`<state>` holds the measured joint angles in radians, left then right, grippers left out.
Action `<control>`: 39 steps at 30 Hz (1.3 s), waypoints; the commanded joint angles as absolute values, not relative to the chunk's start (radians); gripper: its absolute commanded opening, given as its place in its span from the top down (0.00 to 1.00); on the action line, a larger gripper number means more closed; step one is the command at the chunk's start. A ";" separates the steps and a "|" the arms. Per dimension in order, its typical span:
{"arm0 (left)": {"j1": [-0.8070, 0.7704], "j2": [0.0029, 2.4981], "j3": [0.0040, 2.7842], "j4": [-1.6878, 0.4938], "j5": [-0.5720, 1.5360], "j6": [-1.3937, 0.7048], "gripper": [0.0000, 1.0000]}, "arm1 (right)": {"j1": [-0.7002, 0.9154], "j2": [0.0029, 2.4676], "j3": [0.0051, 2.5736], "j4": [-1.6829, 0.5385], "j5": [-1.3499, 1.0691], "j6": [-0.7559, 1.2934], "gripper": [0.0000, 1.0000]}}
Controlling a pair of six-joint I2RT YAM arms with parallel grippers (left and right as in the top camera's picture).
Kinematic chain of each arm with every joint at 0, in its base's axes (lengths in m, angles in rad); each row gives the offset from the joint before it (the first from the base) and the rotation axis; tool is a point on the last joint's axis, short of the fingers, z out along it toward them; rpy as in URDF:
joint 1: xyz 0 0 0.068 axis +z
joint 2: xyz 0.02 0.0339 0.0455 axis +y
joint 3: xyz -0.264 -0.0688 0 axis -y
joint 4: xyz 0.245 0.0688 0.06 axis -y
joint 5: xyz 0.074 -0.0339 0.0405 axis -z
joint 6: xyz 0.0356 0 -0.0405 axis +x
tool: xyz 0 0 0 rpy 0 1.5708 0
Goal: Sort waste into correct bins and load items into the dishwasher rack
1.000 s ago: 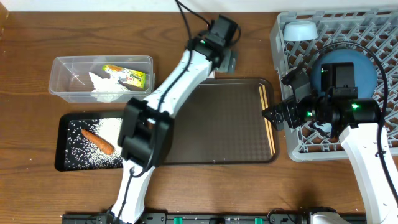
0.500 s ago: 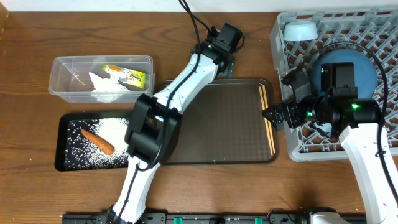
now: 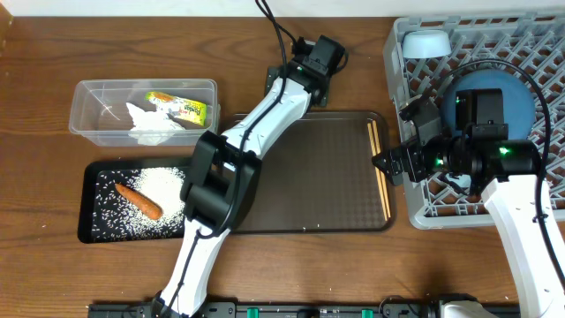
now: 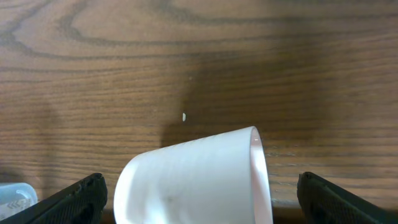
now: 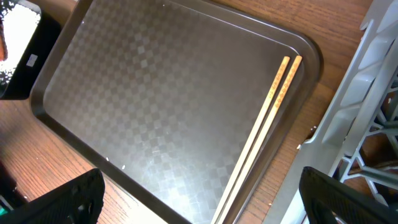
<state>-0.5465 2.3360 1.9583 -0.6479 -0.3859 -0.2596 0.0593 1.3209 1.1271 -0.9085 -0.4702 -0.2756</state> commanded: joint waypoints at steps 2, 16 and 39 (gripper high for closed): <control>-0.547 2.383 1.947 -0.656 -0.473 -0.267 0.00 | 0.057 1.307 1.144 -0.909 -0.474 -0.273 0.01; -0.548 2.383 1.947 -0.699 -0.561 -0.267 0.27 | 0.057 1.307 1.144 -0.909 -0.474 -0.273 0.01; -0.548 2.383 1.947 -0.710 -0.561 -0.267 0.48 | 0.057 1.307 1.144 -0.909 -0.474 -0.273 0.01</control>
<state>-0.5465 2.3787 1.9545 -0.7067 -0.5385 -0.2638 0.0593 1.3209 1.1271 -0.9085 -0.4706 -0.2756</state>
